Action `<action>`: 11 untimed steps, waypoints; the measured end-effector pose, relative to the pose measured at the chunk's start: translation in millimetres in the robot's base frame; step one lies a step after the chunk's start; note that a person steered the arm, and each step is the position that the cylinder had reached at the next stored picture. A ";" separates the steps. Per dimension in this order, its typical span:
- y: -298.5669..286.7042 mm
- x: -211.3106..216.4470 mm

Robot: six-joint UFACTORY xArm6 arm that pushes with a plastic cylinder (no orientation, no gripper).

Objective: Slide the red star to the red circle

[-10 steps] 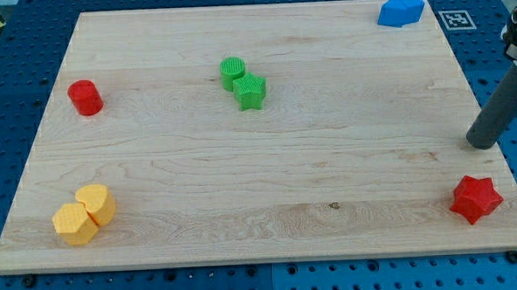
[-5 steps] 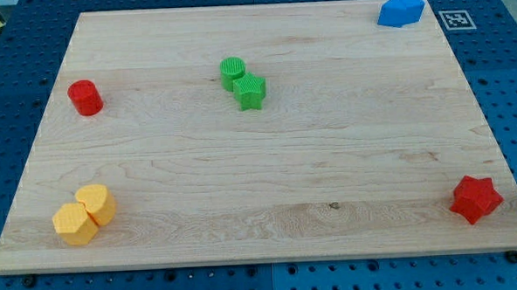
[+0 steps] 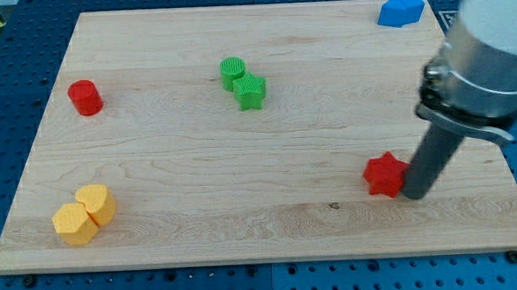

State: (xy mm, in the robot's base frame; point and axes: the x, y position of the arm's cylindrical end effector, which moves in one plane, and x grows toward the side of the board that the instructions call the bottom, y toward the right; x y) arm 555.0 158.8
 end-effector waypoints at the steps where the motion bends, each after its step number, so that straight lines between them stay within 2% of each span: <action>1: -44.2 -4.1; 3: -103.6 -45.6; 4: -111.3 -47.4; 5: -88.9 -35.2; 6: -49.2 -41.4; 7: -44.9 -54.3; 11: -161.5 -105.9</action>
State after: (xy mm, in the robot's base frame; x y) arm 449.0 -2.6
